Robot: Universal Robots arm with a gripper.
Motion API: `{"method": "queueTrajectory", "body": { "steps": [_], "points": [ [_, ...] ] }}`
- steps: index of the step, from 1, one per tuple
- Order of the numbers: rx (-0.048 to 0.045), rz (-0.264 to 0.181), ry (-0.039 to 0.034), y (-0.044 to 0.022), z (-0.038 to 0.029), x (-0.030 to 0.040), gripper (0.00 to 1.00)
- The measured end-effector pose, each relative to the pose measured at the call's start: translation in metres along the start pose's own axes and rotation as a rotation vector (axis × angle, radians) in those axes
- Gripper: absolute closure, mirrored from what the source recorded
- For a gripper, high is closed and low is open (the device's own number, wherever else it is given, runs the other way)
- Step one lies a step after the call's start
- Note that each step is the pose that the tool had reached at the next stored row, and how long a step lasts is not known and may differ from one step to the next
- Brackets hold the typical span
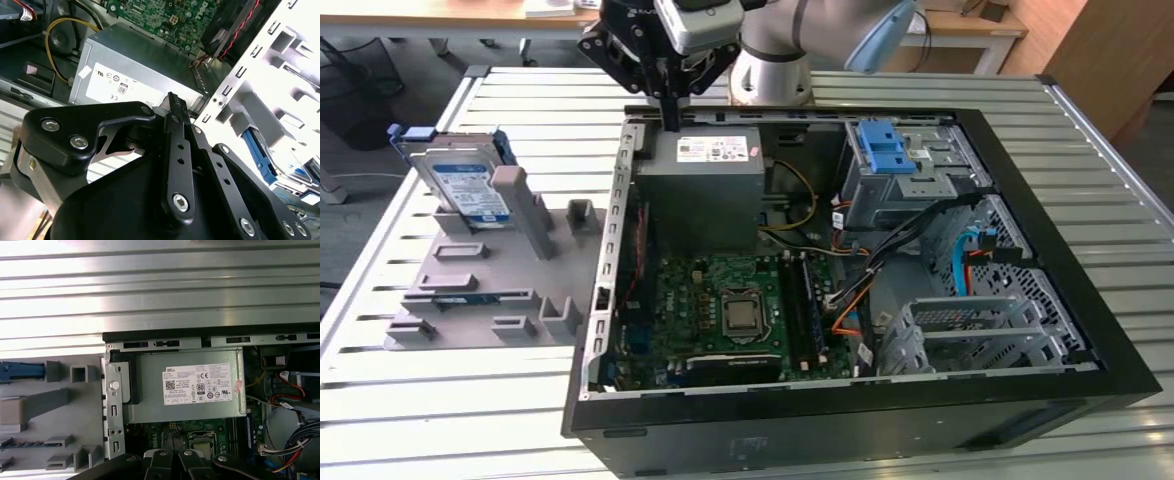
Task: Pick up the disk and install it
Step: 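Reach for the disk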
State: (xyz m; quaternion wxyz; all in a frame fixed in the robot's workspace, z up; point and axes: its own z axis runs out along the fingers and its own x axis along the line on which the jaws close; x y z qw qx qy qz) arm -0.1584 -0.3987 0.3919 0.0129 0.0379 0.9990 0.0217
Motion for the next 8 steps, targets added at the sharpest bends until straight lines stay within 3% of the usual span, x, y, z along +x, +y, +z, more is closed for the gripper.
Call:
{"method": "queueTrajectory", "body": {
  "steps": [8],
  "points": [
    [0.0001, 0.000, 0.0001, -0.0003, 0.0001, 0.0034, 0.89]
  ]
}}
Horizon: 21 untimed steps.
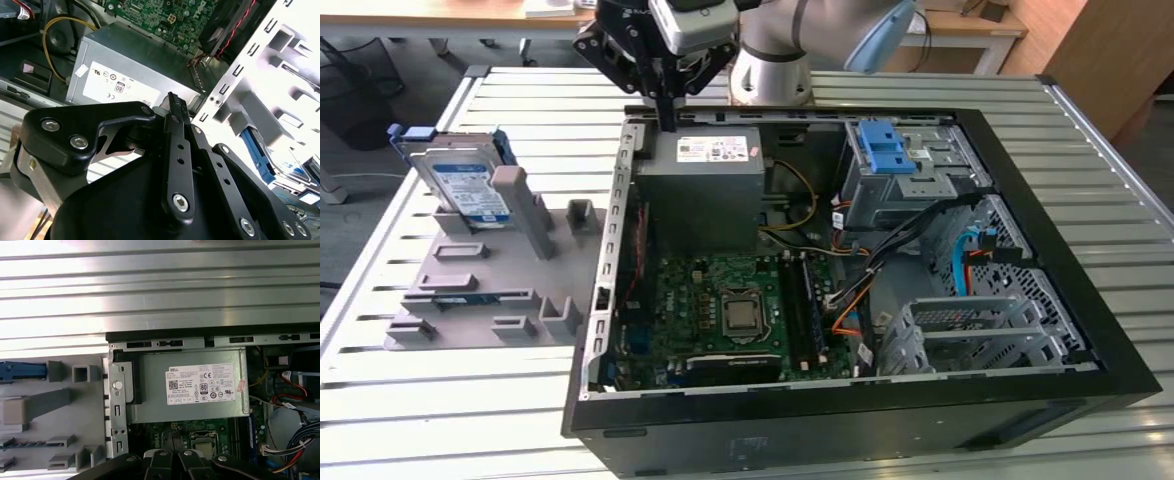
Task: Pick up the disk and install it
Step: 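Reach for the disk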
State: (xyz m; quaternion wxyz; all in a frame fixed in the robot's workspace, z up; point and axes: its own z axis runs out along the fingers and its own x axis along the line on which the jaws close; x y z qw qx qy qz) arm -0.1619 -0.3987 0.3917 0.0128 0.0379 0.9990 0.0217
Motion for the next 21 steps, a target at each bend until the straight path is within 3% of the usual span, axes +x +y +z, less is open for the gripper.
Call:
{"method": "queueTrajectory", "body": {
  "steps": [21],
  "points": [
    [0.0000, 0.000, 0.0005, -0.0007, 0.0004, 0.0091, 0.89]
  ]
}}
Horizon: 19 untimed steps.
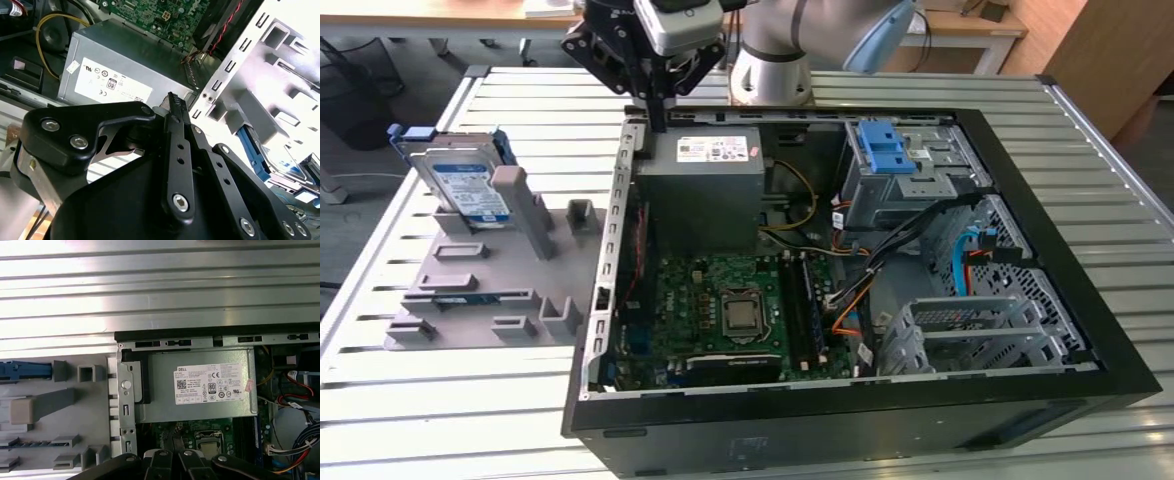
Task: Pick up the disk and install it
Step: 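Reach for the disk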
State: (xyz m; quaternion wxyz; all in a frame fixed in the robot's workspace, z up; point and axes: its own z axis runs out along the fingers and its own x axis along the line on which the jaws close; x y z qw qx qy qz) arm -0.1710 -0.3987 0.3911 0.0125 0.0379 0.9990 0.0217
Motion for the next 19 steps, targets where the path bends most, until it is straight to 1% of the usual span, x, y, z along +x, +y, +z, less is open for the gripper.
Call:
{"method": "queueTrajectory", "body": {
  "steps": [19],
  "points": [
    [0.0001, 0.000, 0.0011, -0.0007, 0.0005, 0.0094, 0.89]
  ]
}}
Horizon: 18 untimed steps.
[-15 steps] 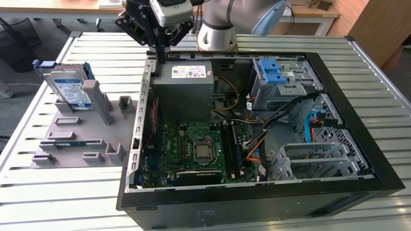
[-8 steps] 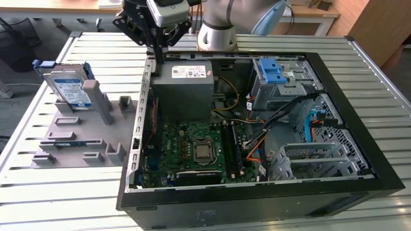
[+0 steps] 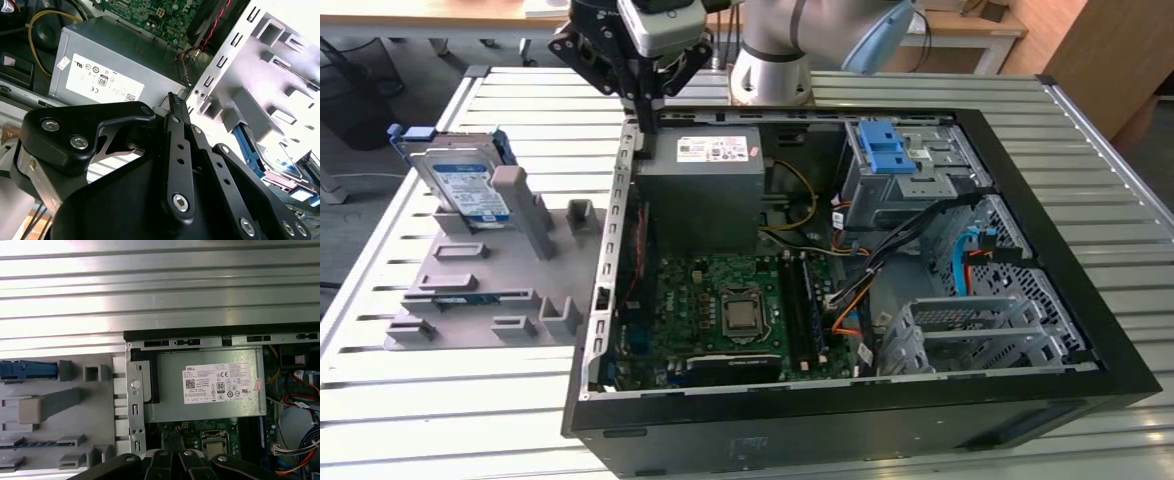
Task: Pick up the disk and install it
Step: 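Reach for the disk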
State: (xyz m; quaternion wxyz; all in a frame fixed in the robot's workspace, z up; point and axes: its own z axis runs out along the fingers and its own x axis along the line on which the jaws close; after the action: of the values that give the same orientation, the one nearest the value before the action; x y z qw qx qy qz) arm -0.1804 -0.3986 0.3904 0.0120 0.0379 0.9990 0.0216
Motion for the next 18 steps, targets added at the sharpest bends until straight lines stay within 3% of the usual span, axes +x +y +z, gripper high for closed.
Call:
{"method": "queueTrajectory", "body": {
  "steps": [18],
  "points": [
    [-0.0001, 0.000, 0.0005, -0.0006, 0.0004, 0.0080, 0.89]
  ]
}}
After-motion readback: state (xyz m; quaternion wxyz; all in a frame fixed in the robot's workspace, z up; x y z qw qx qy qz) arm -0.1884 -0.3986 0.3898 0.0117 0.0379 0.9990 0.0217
